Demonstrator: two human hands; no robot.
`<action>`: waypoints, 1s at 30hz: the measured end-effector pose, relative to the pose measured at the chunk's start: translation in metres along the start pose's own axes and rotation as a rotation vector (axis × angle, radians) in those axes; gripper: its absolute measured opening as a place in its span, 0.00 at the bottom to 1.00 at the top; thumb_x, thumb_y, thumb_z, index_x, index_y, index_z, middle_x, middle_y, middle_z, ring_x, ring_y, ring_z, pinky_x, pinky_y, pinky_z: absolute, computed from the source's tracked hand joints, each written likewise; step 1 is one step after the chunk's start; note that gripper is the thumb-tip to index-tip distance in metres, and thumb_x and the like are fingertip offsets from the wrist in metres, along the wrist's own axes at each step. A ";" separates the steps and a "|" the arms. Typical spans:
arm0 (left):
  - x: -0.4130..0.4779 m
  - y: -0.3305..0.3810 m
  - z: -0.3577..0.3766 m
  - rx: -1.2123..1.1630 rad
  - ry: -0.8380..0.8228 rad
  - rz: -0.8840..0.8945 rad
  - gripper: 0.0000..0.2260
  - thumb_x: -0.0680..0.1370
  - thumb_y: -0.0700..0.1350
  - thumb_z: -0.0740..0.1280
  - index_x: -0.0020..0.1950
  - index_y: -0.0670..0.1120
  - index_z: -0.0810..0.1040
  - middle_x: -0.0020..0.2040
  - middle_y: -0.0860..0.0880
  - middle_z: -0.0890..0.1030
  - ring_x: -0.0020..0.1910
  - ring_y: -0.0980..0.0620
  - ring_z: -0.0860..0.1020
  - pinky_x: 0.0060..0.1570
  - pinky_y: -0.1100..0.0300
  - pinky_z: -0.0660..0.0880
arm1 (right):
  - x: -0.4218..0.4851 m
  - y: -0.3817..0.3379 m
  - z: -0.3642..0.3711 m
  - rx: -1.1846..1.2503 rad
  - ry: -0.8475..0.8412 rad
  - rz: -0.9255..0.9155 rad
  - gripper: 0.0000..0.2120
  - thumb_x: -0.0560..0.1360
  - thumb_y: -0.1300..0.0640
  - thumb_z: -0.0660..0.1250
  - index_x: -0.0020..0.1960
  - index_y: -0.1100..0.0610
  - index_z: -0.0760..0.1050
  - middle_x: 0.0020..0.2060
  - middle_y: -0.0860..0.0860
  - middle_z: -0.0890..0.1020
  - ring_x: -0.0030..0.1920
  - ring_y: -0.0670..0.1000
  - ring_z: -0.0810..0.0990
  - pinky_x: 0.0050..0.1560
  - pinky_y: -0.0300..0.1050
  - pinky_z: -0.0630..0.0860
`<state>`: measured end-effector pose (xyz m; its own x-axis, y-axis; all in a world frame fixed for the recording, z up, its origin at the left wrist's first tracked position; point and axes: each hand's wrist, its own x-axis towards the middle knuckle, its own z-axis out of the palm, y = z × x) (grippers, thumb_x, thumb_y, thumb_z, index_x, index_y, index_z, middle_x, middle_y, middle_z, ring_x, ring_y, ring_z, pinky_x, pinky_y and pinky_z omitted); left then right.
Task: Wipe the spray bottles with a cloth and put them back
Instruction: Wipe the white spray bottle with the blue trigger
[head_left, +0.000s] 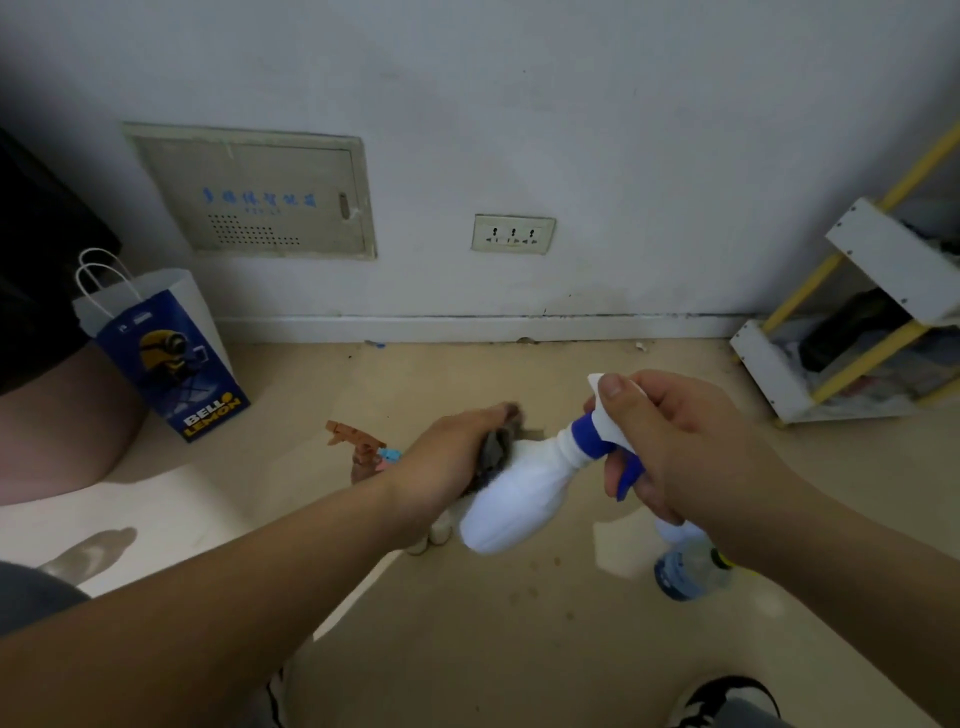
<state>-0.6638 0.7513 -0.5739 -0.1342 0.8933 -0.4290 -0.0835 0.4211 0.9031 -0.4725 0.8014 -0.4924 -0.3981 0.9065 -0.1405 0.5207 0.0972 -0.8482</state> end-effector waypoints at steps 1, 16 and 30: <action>0.001 -0.005 -0.002 -0.132 0.020 -0.153 0.15 0.82 0.57 0.66 0.58 0.50 0.86 0.54 0.50 0.87 0.54 0.52 0.84 0.62 0.53 0.78 | 0.002 0.002 -0.004 0.016 0.012 -0.002 0.19 0.84 0.46 0.59 0.47 0.59 0.78 0.25 0.55 0.79 0.20 0.45 0.69 0.24 0.38 0.69; -0.020 -0.003 0.042 -0.073 0.333 0.021 0.18 0.88 0.52 0.53 0.79 0.55 0.64 0.64 0.51 0.77 0.61 0.49 0.77 0.60 0.53 0.75 | 0.021 0.015 0.012 0.372 0.258 0.398 0.20 0.85 0.43 0.54 0.59 0.59 0.73 0.30 0.59 0.83 0.21 0.50 0.64 0.23 0.41 0.64; 0.025 -0.029 -0.011 0.221 0.130 -0.021 0.17 0.87 0.52 0.54 0.64 0.48 0.79 0.51 0.47 0.83 0.44 0.47 0.80 0.50 0.52 0.75 | 0.011 0.014 0.018 0.184 0.105 0.351 0.21 0.85 0.42 0.55 0.52 0.59 0.74 0.36 0.66 0.84 0.21 0.51 0.63 0.26 0.43 0.64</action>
<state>-0.6752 0.7599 -0.6113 -0.2618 0.8623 -0.4334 0.1279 0.4761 0.8700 -0.4833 0.8054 -0.5153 -0.1359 0.9096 -0.3927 0.4639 -0.2918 -0.8365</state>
